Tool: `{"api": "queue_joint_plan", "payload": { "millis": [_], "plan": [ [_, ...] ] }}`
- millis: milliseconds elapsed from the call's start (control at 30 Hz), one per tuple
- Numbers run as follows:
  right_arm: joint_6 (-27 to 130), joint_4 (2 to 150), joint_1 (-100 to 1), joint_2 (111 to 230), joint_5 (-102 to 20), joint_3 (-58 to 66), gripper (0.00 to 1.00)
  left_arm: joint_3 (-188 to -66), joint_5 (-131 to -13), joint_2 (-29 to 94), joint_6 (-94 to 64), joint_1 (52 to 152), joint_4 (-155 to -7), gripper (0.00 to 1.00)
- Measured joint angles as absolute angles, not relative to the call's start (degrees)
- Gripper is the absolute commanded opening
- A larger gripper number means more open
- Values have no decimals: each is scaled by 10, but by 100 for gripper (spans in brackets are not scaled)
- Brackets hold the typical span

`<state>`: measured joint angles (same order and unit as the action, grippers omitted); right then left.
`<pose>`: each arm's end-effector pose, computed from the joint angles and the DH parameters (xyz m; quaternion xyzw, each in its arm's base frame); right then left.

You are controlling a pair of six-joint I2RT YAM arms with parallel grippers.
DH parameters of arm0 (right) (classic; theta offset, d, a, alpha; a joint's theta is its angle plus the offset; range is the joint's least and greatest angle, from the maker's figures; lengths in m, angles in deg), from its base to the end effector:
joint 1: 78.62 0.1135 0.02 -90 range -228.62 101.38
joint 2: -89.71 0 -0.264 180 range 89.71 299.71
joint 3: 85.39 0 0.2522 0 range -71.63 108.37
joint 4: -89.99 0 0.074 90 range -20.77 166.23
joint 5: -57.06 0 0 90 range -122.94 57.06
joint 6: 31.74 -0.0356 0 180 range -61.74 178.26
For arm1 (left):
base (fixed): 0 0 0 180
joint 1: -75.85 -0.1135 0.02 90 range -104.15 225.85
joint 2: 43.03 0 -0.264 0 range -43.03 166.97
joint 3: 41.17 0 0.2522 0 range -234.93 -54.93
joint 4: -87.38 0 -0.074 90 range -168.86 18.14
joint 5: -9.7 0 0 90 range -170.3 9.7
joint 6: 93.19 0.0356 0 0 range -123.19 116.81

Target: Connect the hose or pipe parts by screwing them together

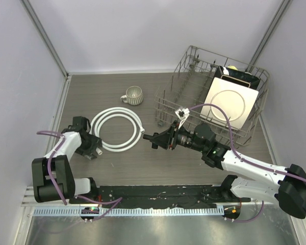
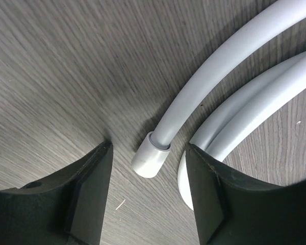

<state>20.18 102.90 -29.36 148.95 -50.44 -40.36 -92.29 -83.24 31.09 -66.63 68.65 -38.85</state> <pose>0.1468 0.1868 0.2760 -0.1747 0.6930 0.5558 0.4246 0.2031 0.0275 0.1622 -0.5765 0.8085 -0.0318 0.1136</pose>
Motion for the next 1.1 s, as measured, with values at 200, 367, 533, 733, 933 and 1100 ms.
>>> {"api": "queue_joint_plan", "payload": {
  "millis": [200, 367, 533, 733, 933, 1100],
  "plan": [
    [212, 1014, -294, 1489, -504, -403, 1, -923, -837, 317, -660, 703, -398, 45],
    [218, 1009, -294, 1489, -504, -403, 1, -914, -826, 312, -663, 730, -400, 20],
    [224, 991, -294, 1489, -491, -397, 1, -895, -798, 273, -674, 740, -394, 15],
    [269, 923, -294, 1488, -460, -344, 1, -905, -761, 173, -706, 767, -371, 6],
    [339, 920, -293, 1496, -448, -311, 1, -938, -693, 142, -739, 809, -384, 0],
    [454, 933, -270, 1542, -440, -300, 1, -962, -659, 140, -768, 862, -389, 0]
  ]
}}
